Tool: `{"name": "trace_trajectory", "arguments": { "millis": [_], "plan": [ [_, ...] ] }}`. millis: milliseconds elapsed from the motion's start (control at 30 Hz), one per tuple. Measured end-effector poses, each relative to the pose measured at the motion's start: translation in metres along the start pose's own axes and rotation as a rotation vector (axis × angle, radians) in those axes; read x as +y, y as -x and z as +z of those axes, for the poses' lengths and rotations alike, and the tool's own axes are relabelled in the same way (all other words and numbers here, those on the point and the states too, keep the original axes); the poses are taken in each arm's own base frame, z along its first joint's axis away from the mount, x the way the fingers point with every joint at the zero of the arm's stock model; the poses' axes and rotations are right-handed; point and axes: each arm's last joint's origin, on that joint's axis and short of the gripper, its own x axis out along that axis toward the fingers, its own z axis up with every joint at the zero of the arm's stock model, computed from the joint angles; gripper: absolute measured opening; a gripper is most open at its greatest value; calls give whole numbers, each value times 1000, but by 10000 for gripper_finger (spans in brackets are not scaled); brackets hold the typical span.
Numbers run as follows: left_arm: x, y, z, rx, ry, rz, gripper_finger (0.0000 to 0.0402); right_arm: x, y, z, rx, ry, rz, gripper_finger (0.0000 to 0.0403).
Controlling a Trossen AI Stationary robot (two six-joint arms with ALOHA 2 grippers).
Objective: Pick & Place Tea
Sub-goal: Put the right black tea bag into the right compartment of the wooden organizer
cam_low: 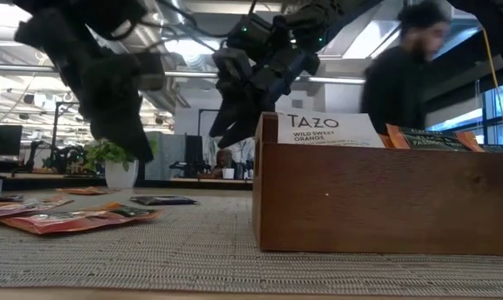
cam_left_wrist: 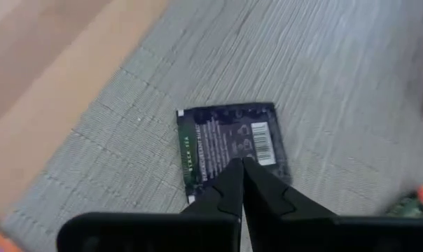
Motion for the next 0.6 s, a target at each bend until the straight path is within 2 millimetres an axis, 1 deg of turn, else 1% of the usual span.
{"name": "trace_trajectory", "arguments": {
  "millis": [100, 200, 367, 500, 600],
  "plan": [
    [3, -11, -2, 46, 7, 4, 2, 3, -9, -3, 8, -29, 7, 120],
    [5, -19, -4, 100, 11, 1, 3, -1, -26, -8, 27, -68, 14, 120],
    [5, -25, -7, 131, 10, -7, 2, -9, -52, -12, 48, -115, 79, 120],
    [5, -28, -7, 130, 11, -7, 2, -14, -61, -14, 55, -145, 78, 120],
    [5, -33, -10, 147, 8, -1, 3, -16, -64, -16, 64, -151, 72, 120]
  ]
}}
